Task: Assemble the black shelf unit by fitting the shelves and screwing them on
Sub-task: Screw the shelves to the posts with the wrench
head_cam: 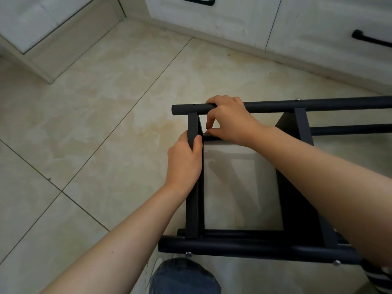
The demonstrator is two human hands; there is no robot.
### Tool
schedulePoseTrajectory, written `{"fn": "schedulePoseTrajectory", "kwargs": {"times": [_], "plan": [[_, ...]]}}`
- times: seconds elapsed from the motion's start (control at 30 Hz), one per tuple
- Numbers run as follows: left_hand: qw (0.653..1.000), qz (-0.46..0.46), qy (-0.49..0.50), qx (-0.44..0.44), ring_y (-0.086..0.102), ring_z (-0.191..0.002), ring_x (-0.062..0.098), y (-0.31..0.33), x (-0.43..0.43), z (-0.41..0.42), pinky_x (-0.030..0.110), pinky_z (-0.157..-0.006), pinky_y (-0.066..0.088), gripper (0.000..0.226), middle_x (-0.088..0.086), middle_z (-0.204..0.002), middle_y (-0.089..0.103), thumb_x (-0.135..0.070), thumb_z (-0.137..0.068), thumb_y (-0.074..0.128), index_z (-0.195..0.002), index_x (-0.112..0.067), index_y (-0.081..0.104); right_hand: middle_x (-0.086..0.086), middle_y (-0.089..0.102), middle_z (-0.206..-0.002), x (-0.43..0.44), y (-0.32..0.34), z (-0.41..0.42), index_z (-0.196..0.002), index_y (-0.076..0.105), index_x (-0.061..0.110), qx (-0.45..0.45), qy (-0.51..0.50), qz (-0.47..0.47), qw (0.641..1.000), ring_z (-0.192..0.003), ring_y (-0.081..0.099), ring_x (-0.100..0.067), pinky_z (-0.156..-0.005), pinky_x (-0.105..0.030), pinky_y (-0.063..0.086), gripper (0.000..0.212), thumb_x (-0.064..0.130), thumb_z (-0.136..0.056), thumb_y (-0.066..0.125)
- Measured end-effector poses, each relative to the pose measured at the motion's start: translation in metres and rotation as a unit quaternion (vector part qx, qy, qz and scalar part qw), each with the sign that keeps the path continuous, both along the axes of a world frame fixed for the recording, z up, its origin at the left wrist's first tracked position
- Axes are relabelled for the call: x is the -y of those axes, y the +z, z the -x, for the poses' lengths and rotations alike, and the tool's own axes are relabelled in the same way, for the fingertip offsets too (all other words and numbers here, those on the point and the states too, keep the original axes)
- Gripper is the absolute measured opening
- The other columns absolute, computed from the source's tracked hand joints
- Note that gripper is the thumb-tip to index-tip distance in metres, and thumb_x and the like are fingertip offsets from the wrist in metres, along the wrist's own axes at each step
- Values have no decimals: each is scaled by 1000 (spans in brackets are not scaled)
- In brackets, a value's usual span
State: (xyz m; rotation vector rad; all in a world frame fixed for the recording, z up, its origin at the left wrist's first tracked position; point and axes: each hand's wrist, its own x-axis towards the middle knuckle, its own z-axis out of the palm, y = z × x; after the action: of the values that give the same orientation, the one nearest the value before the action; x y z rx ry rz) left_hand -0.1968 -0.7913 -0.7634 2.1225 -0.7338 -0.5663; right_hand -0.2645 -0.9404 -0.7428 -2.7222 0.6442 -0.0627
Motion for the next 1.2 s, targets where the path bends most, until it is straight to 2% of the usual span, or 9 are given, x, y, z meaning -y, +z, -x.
{"fn": "schedulePoseTrajectory", "kwargs": {"times": [0.13,0.23,0.33,0.43,0.57,0.73,0.83,1.07,1.2], "plan": [[998,4,-42,-43,63,-79,3,9,-7,-6,11,-61,40,24,-12,-88,68,-34,-104,51,-119,-24,67,-2,47,-142,1,-1,2,-92,73,20,6,7,2,1000,-127,43,-22,-111,-35,21,11,31,-88,72],[991,28,-96,-86,68,-101,8,16,-18,-13,21,-87,51,35,-11,-113,72,-32,-104,54,-139,-32,56,-2,46,-146,1,-3,6,-92,72,17,17,9,4,1000,-135,39,-22,-114,-34,20,12,28,-88,73],[982,32,-131,-132,60,-126,9,19,-32,-18,34,-109,47,53,-12,-141,59,-32,-103,57,-153,-30,41,-7,43,-151,-2,-2,14,-95,72,10,38,4,2,999,-144,31,-25,-119,-36,21,13,22,-89,72],[979,20,-155,-132,46,-139,5,19,-55,-17,28,-109,47,64,-17,-157,41,-36,-97,63,-155,-33,36,-6,42,-153,-16,0,29,-96,71,10,75,-26,-21,997,-149,25,-22,-121,-36,19,13,21,-90,72],[959,-2,-273,-71,25,-147,-8,23,-96,-12,25,-112,40,74,-32,-162,17,-60,-85,69,-150,-45,36,7,56,-134,-53,0,57,-88,72,22,116,-96,-131,980,-133,41,-12,-105,-21,27,9,30,-85,74],[882,-110,-457,10,-3,-146,-16,27,-131,-19,-1,-111,10,117,-31,-162,-20,-73,-67,75,-155,-56,0,14,71,-96,-95,-12,85,-86,72,28,44,-160,-391,905,-96,63,4,-89,-18,48,6,34,-84,73],[836,-147,-509,141,-12,-148,-12,27,-134,-21,2,-111,0,128,-20,-162,-30,-80,-64,69,-154,-51,-16,7,76,-86,-109,-15,89,-87,71,23,22,-151,-502,851,-84,70,0,-76,-14,53,2,23,-87,73],[838,-100,-491,217,5,-156,13,23,-136,-19,38,-120,22,116,0,-171,-6,-75,-72,67,-162,-25,14,-6,75,-86,-133,-22,83,-94,67,8,-62,-120,-625,769,-80,70,-14,-83,-28,57,6,9,-96,62],[856,-91,-474,186,4,-156,9,22,-136,-15,37,-119,23,113,-8,-170,-8,-72,-71,69,-161,-30,16,-10,73,-86,-136,-24,80,-88,67,8,-65,-122,-657,741,-80,71,-18,-87,-31,58,11,6,-96,59]]}}
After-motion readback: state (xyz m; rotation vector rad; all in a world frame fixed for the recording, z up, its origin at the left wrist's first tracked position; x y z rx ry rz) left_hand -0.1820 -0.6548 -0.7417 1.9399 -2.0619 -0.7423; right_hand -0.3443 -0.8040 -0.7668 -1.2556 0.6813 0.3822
